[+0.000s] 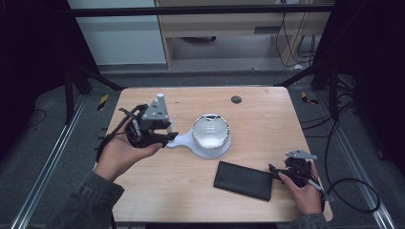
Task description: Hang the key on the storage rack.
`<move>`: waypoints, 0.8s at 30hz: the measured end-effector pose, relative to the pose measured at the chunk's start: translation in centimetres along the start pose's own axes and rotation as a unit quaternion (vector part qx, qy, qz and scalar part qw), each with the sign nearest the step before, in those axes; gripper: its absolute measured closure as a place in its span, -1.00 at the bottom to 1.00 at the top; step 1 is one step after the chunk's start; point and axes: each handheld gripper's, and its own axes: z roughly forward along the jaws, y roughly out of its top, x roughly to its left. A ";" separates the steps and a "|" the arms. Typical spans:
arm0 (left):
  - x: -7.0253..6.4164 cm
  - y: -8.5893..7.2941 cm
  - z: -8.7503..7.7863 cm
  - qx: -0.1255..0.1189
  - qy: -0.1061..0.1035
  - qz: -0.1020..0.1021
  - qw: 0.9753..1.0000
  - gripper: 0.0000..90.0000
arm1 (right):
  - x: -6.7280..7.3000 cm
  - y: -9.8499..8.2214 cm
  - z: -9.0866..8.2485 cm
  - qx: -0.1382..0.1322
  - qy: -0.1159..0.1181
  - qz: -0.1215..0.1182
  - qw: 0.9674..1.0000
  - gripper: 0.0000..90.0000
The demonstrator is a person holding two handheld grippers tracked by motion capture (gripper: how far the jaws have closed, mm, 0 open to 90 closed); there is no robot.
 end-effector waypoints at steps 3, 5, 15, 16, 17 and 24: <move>-1.3 -0.9 1.9 0.003 -0.018 0.003 1.000 0.29 | 0.3 0.1 -1.0 -0.016 0.000 -0.003 1.000 -0.78; -2.1 -1.5 3.2 0.004 -0.031 0.004 1.000 0.32 | 0.5 0.0 -1.7 -0.026 0.000 -0.006 1.000 -0.75; -5.2 -5.1 10.5 0.026 -0.085 0.002 0.996 0.53 | 1.6 -0.1 -3.2 -0.054 0.027 -0.031 0.998 -0.73; -5.2 -5.1 10.5 0.026 -0.085 0.002 0.996 0.56 | 1.6 -0.1 -3.2 -0.054 0.027 -0.031 0.998 -0.73; -5.5 -5.6 11.8 0.022 -0.102 -0.009 0.995 0.61 | 1.7 -0.3 -3.5 -0.057 0.035 -0.033 0.997 -0.70; -6.6 -6.4 14.5 0.022 -0.129 -0.017 0.991 0.86 | 2.2 -0.6 -4.8 -0.077 0.035 -0.046 0.995 -0.53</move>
